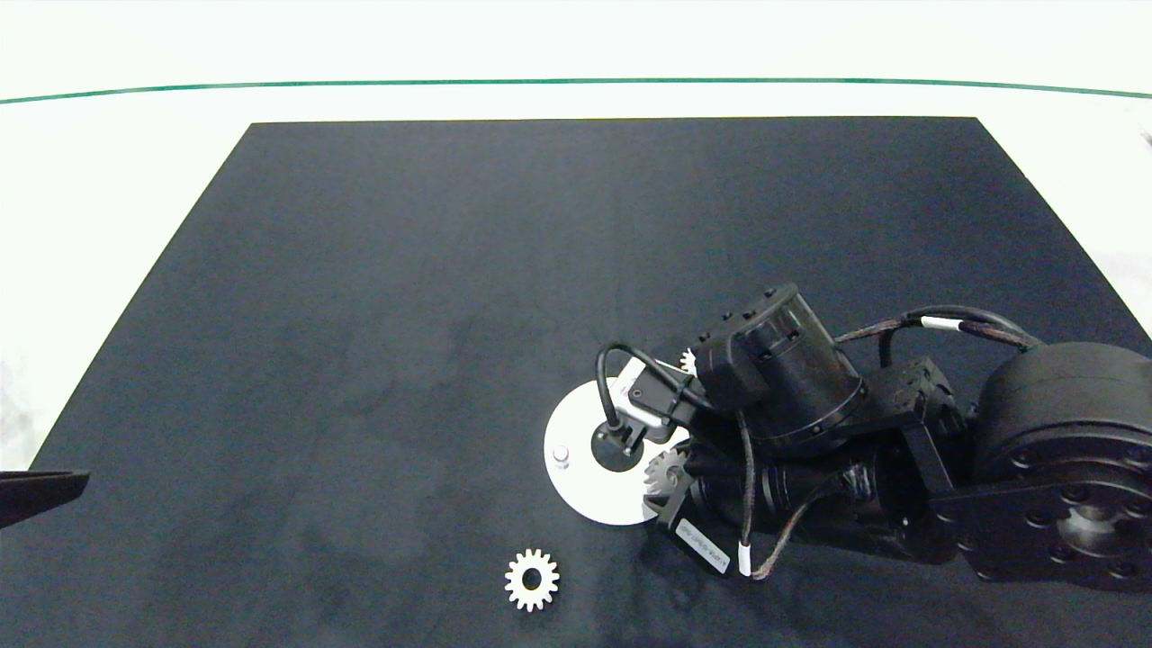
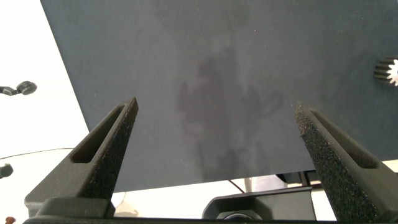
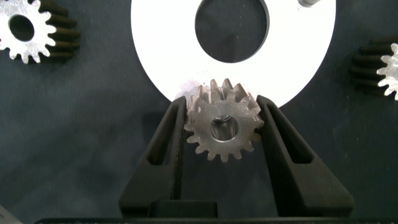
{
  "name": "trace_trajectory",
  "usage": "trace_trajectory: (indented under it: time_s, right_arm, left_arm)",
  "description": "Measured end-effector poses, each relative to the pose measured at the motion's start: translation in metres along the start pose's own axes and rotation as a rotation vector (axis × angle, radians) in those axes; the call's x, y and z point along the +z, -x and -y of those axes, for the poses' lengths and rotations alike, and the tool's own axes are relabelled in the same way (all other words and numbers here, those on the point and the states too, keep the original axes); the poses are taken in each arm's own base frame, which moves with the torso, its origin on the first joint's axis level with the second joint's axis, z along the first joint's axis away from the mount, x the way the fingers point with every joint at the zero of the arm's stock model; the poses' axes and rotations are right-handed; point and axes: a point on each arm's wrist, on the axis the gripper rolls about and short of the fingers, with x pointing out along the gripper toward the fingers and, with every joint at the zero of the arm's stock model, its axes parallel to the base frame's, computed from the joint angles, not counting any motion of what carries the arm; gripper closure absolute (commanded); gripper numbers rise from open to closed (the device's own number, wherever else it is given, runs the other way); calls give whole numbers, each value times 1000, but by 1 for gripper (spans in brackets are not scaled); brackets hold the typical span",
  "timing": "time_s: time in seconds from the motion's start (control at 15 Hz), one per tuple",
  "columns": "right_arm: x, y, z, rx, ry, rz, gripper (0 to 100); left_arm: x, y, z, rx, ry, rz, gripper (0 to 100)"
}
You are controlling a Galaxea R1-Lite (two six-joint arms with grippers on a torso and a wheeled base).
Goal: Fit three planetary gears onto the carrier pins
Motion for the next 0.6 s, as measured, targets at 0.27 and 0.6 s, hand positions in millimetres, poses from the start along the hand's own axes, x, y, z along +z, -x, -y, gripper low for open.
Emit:
trace_trajectory:
  time_s: [0.27, 0.6]
  right_arm:
    - [-2, 2, 0, -2, 7, -4, 0]
    - [-3, 1, 0, -1, 2, -8, 0]
  left_arm:
    - [0, 0, 0, 1, 0, 2, 0]
    - [0, 1, 0, 1, 0, 5, 0]
